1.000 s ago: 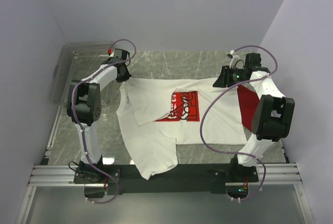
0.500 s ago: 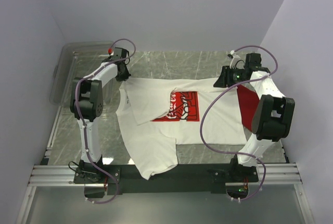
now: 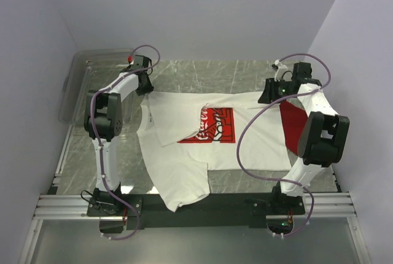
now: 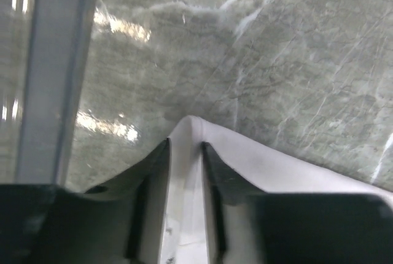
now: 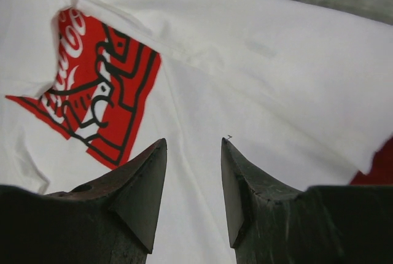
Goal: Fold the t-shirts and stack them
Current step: Fold the tshirt
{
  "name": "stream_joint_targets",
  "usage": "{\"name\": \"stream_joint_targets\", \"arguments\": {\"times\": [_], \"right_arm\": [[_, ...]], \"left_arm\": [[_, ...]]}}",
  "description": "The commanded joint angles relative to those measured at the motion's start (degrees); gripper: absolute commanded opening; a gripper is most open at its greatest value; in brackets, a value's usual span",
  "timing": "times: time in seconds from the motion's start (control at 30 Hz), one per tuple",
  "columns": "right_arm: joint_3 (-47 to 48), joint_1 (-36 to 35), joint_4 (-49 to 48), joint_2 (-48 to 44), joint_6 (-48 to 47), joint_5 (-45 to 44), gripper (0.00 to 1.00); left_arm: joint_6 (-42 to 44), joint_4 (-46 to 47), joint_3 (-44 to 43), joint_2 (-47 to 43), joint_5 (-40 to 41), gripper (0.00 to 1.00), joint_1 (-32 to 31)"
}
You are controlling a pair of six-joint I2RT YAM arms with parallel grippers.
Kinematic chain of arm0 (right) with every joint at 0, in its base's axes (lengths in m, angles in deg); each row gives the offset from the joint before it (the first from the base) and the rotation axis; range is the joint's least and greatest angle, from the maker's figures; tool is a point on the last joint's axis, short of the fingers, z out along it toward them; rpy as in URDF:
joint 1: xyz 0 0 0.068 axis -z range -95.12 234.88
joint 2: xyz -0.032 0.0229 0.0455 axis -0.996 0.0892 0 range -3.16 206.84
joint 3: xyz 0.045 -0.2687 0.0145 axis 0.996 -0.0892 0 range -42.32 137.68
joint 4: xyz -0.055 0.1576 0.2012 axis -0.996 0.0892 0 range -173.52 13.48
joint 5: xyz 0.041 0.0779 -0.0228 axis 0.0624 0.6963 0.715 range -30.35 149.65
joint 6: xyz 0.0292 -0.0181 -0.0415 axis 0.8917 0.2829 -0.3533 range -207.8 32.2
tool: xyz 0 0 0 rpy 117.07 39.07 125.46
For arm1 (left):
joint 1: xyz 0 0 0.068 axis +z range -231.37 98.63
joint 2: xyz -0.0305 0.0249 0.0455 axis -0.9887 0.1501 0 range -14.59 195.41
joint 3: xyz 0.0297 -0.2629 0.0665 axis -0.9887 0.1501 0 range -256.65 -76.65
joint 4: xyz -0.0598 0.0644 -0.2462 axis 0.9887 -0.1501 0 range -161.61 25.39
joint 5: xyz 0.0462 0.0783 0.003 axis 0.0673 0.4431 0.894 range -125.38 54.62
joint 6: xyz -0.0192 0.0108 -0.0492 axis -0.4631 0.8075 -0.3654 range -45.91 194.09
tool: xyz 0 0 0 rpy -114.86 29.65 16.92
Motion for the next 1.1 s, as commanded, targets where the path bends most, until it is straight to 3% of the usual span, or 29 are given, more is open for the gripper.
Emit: {"name": "stream_joint_targets", "arguments": {"times": [0.0,0.27,0.33,0.5,0.57,0.67,0.83,1.07], "right_arm": [[3.33,2.70,0.96,-1.79,-2.64,-5.48,0.48],[4.83,4.99,-0.18,1.72,1.04,-12.86,0.48],[6.32,5.42,-1.06,3.47,4.64,-15.50,0.48],[8.08,6.04,-2.55,6.82,9.65,-19.28,0.48],[8.35,6.65,-2.90,7.70,10.45,-20.17,0.48],[9.40,7.18,-2.73,9.37,10.89,-19.73,0.48],[9.06,7.27,-3.25,9.38,10.63,-18.41,0.48],[8.88,7.36,-2.03,8.94,9.66,-15.69,0.48]], "left_arm": [[1.02,0.85,-2.26,-3.36,0.30,0.36,0.71],[1.63,5.85,5.27,-15.38,-9.98,0.64,0.71],[1.63,8.22,8.01,-18.38,-12.61,0.64,0.71],[0.76,16.39,23.02,-32.18,-19.29,0.66,0.62],[0.05,22.36,31.52,-38.40,-25.09,0.75,0.45],[0.83,25.89,39.37,-43.34,-28.96,0.75,-1.39],[4.00,24.58,42.91,-43.98,-27.49,0.73,-9.91],[4.36,21.95,38.09,-34.24,-18.08,0.68,-24.76]]}}
